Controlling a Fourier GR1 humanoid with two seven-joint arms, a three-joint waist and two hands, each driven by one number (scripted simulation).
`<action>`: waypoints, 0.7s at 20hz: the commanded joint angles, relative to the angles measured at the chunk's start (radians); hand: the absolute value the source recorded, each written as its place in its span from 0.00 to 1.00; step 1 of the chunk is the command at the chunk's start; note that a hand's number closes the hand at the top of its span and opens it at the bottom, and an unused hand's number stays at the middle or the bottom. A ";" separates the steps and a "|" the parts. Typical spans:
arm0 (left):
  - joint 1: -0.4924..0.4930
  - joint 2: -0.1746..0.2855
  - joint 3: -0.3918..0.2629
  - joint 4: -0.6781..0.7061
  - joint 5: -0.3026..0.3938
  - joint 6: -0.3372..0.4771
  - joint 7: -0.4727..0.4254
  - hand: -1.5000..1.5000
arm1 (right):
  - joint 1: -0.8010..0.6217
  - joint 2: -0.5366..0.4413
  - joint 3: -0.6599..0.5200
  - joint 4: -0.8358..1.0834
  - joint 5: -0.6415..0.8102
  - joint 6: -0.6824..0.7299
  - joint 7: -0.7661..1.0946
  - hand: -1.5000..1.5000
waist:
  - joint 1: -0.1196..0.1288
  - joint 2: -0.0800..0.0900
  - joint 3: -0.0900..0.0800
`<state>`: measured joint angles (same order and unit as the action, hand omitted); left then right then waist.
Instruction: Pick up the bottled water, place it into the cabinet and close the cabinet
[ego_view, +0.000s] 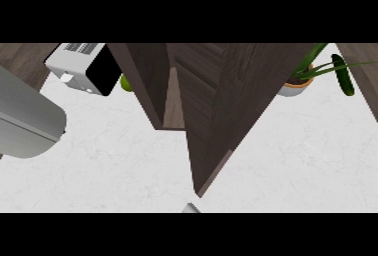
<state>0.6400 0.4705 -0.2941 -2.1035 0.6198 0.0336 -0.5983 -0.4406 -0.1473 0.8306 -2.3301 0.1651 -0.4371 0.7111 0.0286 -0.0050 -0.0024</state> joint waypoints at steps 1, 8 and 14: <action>0.093 0.050 0.066 -0.104 0.060 -0.039 0.013 1.00 | -0.143 0.140 -0.074 0.144 -0.018 -0.043 0.015 1.00 | 0.005 0.003 0.001; 0.187 0.052 0.137 -0.011 0.070 -0.180 -0.091 1.00 | -0.299 0.146 -0.337 0.397 -0.181 0.058 -0.094 1.00 | 0.007 0.007 0.002; 0.243 0.076 0.222 -0.044 0.138 -0.247 -0.069 1.00 | -0.405 0.147 -0.470 0.634 -0.273 0.132 -0.196 1.00 | 0.007 0.007 0.002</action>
<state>0.8237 0.5379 -0.1119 -2.1242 0.7346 -0.1645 -0.6575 -0.7709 -0.0089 0.4325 -1.8454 -0.0676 -0.3247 0.5765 0.0315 0.0020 -0.0004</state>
